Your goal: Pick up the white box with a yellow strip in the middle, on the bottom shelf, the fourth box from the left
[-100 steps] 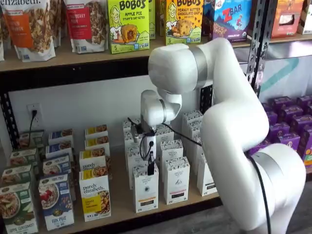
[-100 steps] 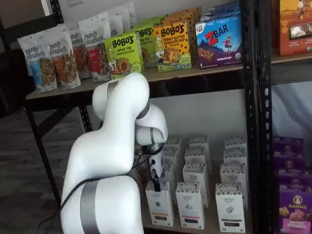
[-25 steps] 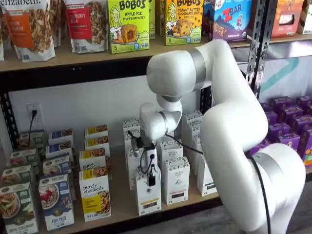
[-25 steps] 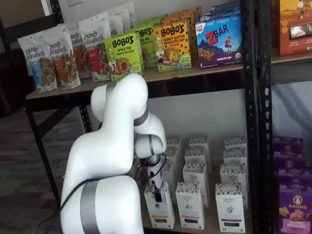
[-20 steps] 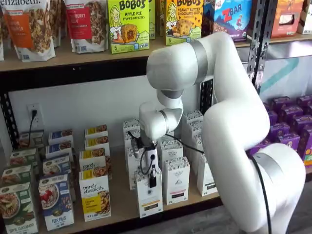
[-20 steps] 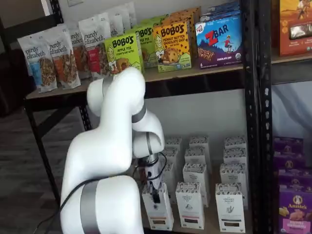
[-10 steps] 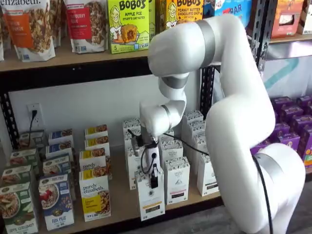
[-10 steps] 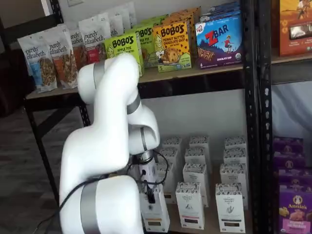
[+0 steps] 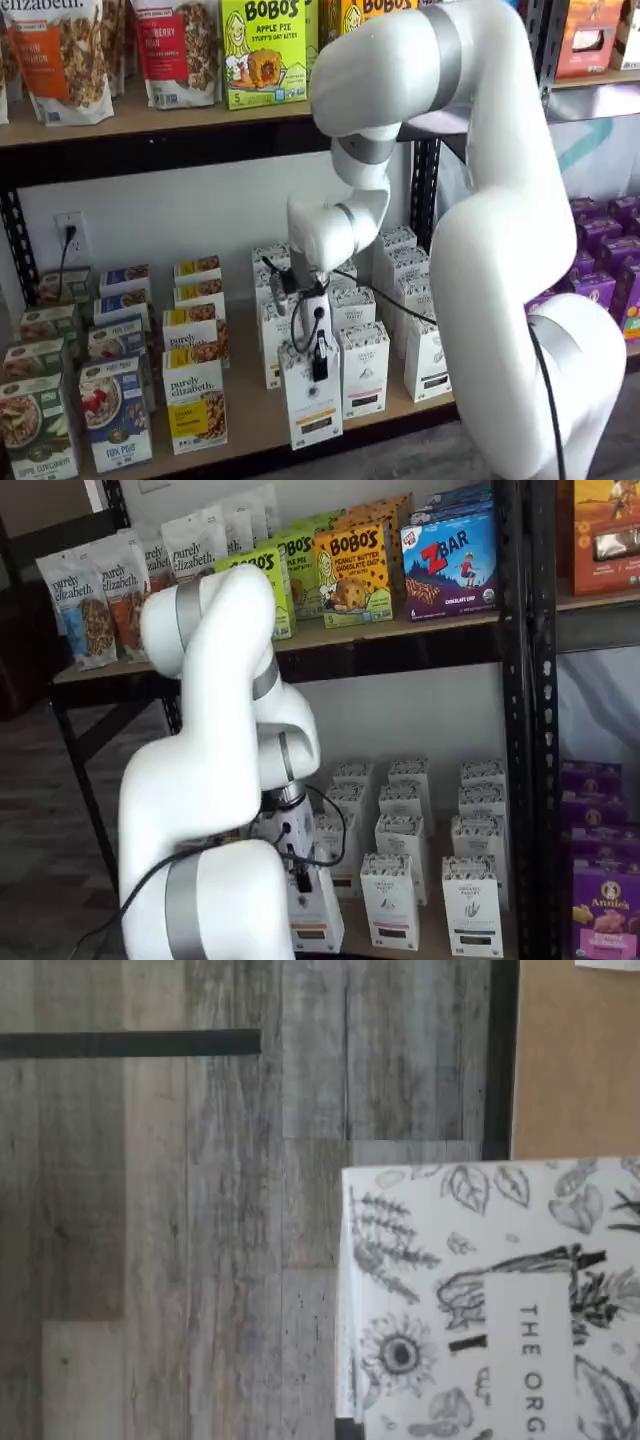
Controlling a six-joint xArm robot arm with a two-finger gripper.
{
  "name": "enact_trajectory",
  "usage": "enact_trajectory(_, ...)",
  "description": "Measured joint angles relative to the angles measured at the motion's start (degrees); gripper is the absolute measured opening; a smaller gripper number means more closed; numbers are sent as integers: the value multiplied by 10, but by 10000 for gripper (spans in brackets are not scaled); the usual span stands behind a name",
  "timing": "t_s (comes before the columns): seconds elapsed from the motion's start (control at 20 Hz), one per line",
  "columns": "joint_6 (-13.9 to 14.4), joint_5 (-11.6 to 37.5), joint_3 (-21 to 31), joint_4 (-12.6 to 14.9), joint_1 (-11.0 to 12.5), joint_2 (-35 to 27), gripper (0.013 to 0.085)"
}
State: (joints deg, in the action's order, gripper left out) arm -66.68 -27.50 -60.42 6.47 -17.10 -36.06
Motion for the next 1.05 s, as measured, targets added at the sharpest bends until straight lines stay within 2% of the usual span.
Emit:
enact_trajectory(0.3, 8, -25, 31, 9, 0, 49, 450)
enact_trajectory(0.55, 2, -49, 63, 12, 7, 102, 450)
enact_trajectory(1.05, -37, -95, 90, -23, 15, 174, 450)
